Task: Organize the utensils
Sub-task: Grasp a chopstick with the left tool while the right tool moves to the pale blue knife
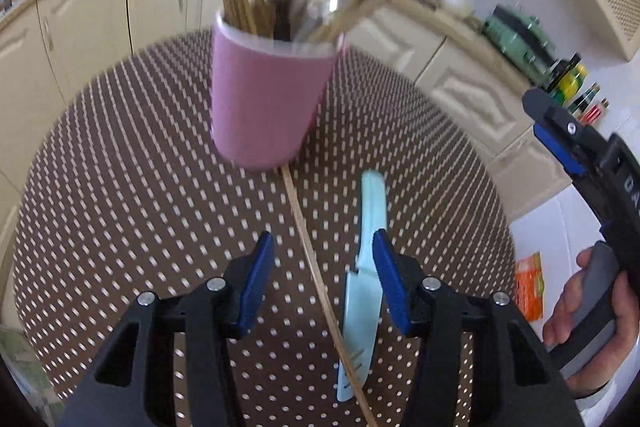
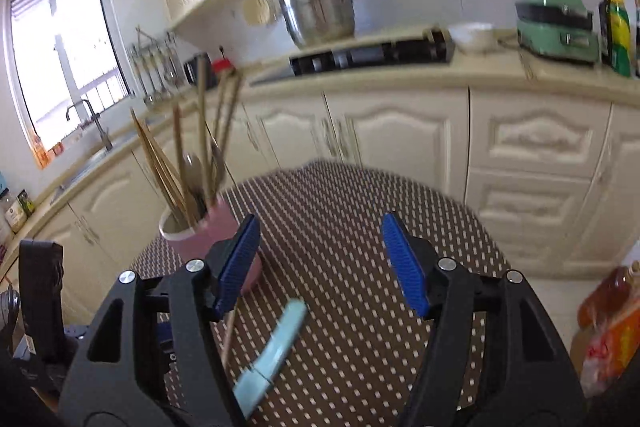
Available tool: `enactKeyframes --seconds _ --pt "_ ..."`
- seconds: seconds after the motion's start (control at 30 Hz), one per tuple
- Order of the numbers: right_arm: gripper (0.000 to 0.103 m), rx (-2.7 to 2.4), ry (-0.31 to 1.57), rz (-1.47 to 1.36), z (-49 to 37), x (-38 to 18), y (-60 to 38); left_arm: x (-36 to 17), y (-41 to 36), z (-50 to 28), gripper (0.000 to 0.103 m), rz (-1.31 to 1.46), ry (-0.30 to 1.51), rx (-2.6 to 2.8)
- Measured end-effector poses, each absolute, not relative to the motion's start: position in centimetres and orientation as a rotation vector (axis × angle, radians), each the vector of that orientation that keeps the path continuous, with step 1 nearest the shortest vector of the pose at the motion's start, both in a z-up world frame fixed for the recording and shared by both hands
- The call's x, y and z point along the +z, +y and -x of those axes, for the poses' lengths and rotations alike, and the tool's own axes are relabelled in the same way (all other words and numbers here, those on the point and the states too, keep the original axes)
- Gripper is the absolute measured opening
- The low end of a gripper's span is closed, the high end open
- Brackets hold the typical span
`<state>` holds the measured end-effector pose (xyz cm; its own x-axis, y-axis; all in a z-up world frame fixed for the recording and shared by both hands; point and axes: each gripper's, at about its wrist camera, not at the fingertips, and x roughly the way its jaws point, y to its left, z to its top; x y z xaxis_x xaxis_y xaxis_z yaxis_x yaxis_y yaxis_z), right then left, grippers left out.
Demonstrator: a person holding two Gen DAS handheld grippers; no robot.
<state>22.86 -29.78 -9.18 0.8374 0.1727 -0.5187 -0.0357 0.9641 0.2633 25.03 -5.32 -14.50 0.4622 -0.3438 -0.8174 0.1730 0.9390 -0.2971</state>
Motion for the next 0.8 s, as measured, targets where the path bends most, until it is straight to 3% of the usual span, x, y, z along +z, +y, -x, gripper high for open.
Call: enactKeyframes --seconds 0.07,0.3,0.43,0.6,0.8 --pt "0.064 0.112 0.607 -0.245 -22.7 -10.2 -29.9 -15.7 -5.7 -25.3 0.050 0.180 1.092 -0.314" --pt "0.064 0.130 0.681 -0.247 -22.1 -12.6 -30.2 -18.3 -6.5 -25.3 0.029 0.151 1.164 -0.289" --pt "0.064 0.131 0.706 -0.241 -22.0 -13.1 -30.3 -18.6 -7.4 -25.2 0.025 0.105 1.163 -0.269" --pt "0.064 0.143 0.736 -0.233 -21.8 -13.6 -29.7 -18.9 -8.0 -26.1 0.007 0.092 1.154 -0.231" --pt "0.064 0.148 0.769 -0.242 -22.0 -14.1 -29.2 -18.5 -5.6 -25.1 0.005 0.138 1.122 -0.243"
